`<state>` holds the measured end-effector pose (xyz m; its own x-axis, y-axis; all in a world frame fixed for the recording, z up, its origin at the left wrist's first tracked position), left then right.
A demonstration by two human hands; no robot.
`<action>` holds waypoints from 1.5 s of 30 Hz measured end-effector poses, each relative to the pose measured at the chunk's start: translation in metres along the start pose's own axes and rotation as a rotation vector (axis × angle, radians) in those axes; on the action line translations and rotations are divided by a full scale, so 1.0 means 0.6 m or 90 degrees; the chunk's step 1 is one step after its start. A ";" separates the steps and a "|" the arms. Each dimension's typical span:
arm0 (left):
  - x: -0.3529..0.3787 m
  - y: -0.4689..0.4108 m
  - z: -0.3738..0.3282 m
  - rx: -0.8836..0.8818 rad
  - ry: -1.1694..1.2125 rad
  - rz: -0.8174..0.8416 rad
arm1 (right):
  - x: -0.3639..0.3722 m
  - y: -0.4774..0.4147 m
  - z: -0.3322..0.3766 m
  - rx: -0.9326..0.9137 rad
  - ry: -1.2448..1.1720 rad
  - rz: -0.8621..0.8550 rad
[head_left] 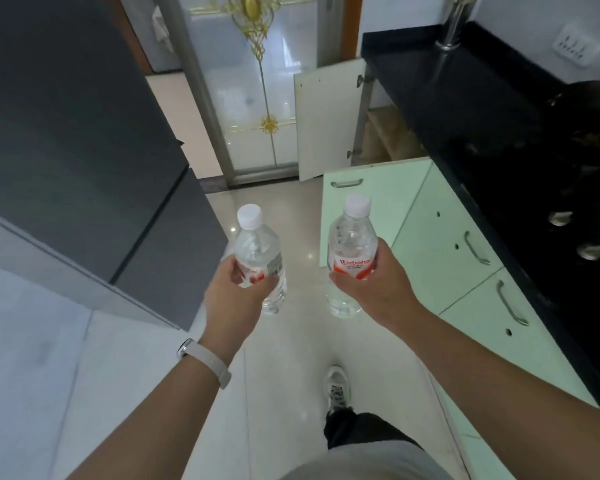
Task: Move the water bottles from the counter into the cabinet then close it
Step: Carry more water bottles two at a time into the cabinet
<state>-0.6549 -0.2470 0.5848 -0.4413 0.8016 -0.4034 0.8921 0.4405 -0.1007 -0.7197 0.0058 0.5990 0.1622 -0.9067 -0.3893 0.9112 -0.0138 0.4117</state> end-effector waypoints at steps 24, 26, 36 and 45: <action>0.076 -0.384 -0.002 0.003 -0.006 0.001 | 0.027 -0.375 0.197 -0.021 0.014 0.021; 0.069 -0.426 0.023 0.001 -0.009 0.006 | 0.050 -0.404 0.212 -0.006 0.029 0.012; 0.001 -0.692 0.122 -0.021 0.071 0.044 | 0.231 -0.547 0.408 0.000 0.051 -0.022; -0.022 -0.884 0.157 -0.025 0.121 0.079 | 0.325 -0.627 0.508 0.000 0.026 -0.020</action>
<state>-1.1132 -0.5294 0.5580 -0.3425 0.9104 -0.2322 0.9377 0.3467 -0.0238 -1.1464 -0.2945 0.6192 0.1484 -0.8880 -0.4351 0.9160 -0.0423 0.3988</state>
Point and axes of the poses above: each hand's wrist, its own y-axis away from the middle knuckle, its own x-axis out of the palm, z = x × y, the point moved 9 cm from there along -y, towards the middle knuckle, and after that the axes turned 15 degrees about x, right-handed, at the moved point
